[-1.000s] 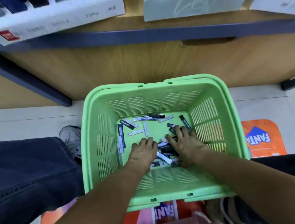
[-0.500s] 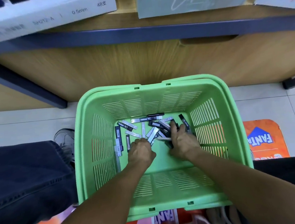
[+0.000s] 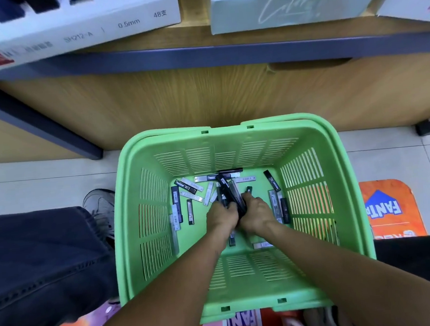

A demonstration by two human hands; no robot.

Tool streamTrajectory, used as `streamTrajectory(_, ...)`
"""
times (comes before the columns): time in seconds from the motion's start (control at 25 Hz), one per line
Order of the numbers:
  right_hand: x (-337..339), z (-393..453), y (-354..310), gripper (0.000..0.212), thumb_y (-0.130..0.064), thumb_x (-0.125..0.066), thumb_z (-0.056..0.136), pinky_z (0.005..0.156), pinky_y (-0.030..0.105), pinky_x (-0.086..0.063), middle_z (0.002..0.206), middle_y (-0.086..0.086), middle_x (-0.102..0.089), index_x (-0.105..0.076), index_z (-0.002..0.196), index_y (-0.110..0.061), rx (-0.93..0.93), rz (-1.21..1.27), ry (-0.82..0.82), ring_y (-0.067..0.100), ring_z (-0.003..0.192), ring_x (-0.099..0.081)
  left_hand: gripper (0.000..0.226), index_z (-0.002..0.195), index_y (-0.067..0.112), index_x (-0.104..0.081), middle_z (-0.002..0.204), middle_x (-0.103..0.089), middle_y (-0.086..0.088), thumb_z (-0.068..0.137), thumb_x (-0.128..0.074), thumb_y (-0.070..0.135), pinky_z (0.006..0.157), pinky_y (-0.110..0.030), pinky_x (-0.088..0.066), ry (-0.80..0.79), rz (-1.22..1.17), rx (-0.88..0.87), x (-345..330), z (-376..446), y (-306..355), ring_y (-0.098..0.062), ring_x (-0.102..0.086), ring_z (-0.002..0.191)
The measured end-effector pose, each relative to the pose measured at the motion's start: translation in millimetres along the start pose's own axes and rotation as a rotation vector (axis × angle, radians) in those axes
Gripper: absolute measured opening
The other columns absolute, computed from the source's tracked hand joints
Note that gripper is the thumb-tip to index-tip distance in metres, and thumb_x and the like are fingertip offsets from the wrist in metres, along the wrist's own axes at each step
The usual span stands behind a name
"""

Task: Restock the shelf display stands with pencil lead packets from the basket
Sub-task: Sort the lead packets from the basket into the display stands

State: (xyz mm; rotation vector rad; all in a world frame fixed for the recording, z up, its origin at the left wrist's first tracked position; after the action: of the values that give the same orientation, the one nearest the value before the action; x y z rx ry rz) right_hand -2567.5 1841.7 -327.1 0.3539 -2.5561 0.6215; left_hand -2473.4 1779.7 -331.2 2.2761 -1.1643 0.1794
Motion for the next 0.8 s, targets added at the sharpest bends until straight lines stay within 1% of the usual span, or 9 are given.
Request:
streamTrajectory(0.08,1,-3,-2,0.054,-0.012,-0.062,0.091,0.079,0.030,-0.052,0.122,0.008,-0.063,-0.046,0.142,-0.018,0.002,0.093,-0.038,0.026,0.108,-0.064,0.039,0.108,0.010,-0.062,0.089,-0.067,-0.005,0.095,-0.056,0.045,0.059,-0.028,-0.046,-0.049,-0.195,0.073,-9,-8,0,-0.020,-0.064,0.077)
streamTrajectory(0.16,-2,-7,-3,0.034,-0.014,-0.059,0.094,0.070,0.029,-0.050,0.102,0.002,-0.065,-0.054,0.127,-0.015,0.014,0.168,-0.085,0.021,0.091,-0.065,0.041,0.097,0.015,-0.061,0.092,-0.070,-0.006,0.087,-0.068,0.054,0.059,-0.026,-0.046,-0.017,-0.301,0.114,-11,-9,-1,-0.022,-0.067,0.080)
streamTrajectory(0.28,-4,-12,4,0.037,0.005,-0.056,0.086,0.063,0.026,-0.051,0.083,0.006,-0.068,-0.062,0.120,-0.009,-0.016,0.470,-0.211,0.015,0.069,-0.063,0.043,0.091,0.015,-0.057,0.089,-0.070,-0.007,0.079,-0.080,0.048,0.058,-0.026,-0.048,0.080,-0.388,0.163,-8,-9,-6,-0.021,-0.066,0.073)
streamTrajectory(0.36,-5,-14,6,0.042,0.013,-0.056,0.079,0.075,0.035,-0.057,0.087,0.017,-0.070,-0.066,0.115,-0.007,0.000,0.606,-0.320,0.022,0.076,-0.064,0.035,0.088,0.015,-0.058,0.085,-0.071,-0.006,0.077,-0.084,0.036,0.062,-0.027,-0.052,0.112,-0.455,0.187,-7,-8,-11,-0.018,-0.066,0.067)
streamTrajectory(0.44,-7,-21,3,0.043,0.014,-0.057,0.082,0.086,0.039,-0.059,0.097,0.018,-0.071,-0.066,0.117,-0.007,0.037,0.660,-0.423,0.024,0.086,-0.066,0.034,0.096,0.011,-0.061,0.085,-0.074,-0.008,0.076,-0.085,0.024,0.062,-0.031,-0.058,0.112,-0.521,0.212,-5,-6,-14,-0.021,-0.071,0.065)
streamTrajectory(0.56,-10,-26,1,0.046,0.009,-0.063,0.088,0.087,0.033,-0.056,0.113,0.014,-0.071,-0.064,0.127,-0.016,0.089,0.648,-0.516,0.021,0.094,-0.067,0.032,0.102,0.007,-0.060,0.082,-0.074,-0.009,0.078,-0.080,0.014,0.055,-0.031,-0.057,0.119,-0.598,0.235,0,-4,-16,-0.024,-0.072,0.060)
streamTrajectory(0.68,-11,-26,6,0.060,-0.001,-0.072,0.088,0.091,0.031,-0.056,0.126,0.006,-0.070,-0.054,0.142,-0.019,0.087,0.647,-0.581,0.020,0.106,-0.070,0.029,0.103,0.005,-0.056,0.087,-0.068,-0.011,0.082,-0.075,0.009,0.063,-0.034,-0.055,0.139,-0.605,0.239,6,-6,-17,-0.025,-0.068,0.070)
streamTrajectory(0.72,-7,-27,7,0.059,-0.004,-0.073,0.088,0.087,0.029,-0.056,0.126,0.006,-0.070,-0.054,0.143,-0.018,0.062,0.698,-0.586,0.019,0.106,-0.070,0.030,0.104,0.005,-0.055,0.090,-0.067,-0.012,0.082,-0.074,0.008,0.068,-0.037,-0.057,0.130,-0.606,0.243,7,-5,-17,-0.026,-0.066,0.074)
streamTrajectory(0.8,1,-29,4,0.038,-0.005,-0.069,0.092,0.078,0.028,-0.057,0.120,0.009,-0.073,-0.066,0.129,-0.015,0.028,0.831,-0.558,0.017,0.098,-0.072,0.029,0.102,0.007,-0.053,0.095,-0.066,-0.014,0.082,-0.074,0.009,0.077,-0.044,-0.059,0.085,-0.606,0.242,9,-1,-19,-0.029,-0.066,0.082)
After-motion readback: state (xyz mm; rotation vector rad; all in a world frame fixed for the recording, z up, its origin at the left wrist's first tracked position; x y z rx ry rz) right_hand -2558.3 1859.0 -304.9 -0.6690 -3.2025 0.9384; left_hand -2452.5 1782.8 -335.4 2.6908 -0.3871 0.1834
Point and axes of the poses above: each hand's wrist, its own z-axis towards the middle knuckle, its own x-axis out of the back of the hand, y = z × x, the point moved 6 cm from there along z, towards the middle knuckle
